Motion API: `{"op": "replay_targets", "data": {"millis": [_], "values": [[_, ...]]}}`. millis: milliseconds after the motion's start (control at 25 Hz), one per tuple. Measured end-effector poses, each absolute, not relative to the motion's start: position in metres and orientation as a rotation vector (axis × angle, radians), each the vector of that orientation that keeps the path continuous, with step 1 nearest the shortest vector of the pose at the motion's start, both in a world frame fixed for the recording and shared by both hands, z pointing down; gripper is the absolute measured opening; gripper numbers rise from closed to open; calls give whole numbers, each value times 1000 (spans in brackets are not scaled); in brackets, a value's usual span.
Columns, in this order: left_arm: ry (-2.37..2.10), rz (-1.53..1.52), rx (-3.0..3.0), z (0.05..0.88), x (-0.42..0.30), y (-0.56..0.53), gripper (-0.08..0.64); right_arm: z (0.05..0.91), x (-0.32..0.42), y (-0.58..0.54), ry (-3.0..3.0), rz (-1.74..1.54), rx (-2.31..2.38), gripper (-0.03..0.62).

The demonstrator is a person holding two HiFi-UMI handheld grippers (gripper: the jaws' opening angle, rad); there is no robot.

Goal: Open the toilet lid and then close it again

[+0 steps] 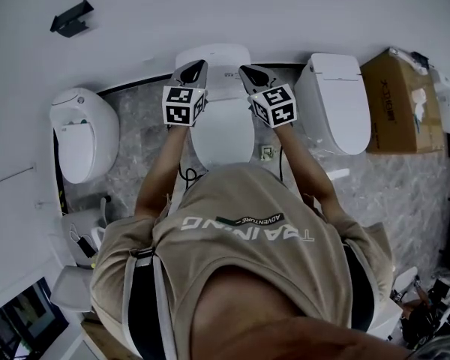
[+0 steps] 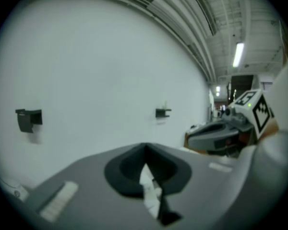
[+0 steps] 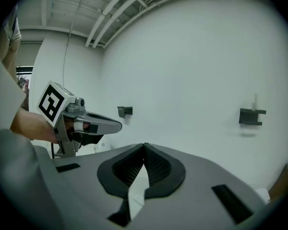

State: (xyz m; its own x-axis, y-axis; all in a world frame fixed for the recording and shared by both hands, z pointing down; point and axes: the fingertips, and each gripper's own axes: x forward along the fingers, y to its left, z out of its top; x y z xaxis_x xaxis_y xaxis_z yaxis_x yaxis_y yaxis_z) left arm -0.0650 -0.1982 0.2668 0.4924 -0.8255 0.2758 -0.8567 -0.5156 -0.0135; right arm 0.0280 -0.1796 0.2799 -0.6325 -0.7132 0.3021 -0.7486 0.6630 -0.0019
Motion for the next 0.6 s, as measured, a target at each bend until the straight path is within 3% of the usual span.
{"op": "replay_targets", "data": {"millis": [320, 600], "values": [[-1553, 312, 2749, 199, -53, -198, 5, 202, 40, -181, -2764, 80, 1285, 14], [-1618, 242, 2757, 180, -53, -198, 5, 199, 39, -184, -2768, 47, 1282, 14]]}}
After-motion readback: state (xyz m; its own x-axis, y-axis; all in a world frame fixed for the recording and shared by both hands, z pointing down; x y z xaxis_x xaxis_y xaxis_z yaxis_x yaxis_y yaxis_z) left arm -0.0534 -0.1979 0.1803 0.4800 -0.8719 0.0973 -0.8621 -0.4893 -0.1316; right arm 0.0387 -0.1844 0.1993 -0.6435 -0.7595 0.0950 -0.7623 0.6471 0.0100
